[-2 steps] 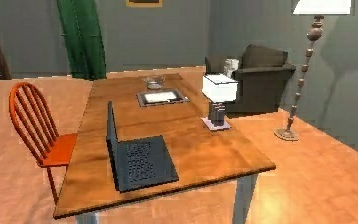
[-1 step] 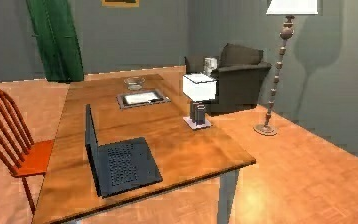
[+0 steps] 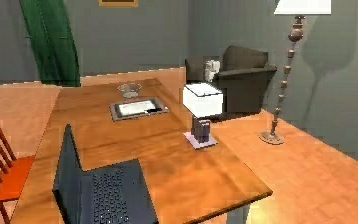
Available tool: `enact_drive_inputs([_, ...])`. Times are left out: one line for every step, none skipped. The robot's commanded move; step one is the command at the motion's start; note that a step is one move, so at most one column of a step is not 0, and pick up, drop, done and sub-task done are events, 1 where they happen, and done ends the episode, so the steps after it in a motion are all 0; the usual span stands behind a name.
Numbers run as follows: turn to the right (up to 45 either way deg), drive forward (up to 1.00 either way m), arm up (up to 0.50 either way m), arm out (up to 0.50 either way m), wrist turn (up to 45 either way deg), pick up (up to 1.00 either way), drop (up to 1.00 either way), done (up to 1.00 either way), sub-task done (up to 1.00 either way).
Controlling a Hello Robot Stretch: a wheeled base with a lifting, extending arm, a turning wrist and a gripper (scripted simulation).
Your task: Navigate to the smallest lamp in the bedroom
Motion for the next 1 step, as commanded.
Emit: enact_drive_inputs([0.0,0.0,0.0,0.0,0.0,0.0,0.0,1.0,0.0])
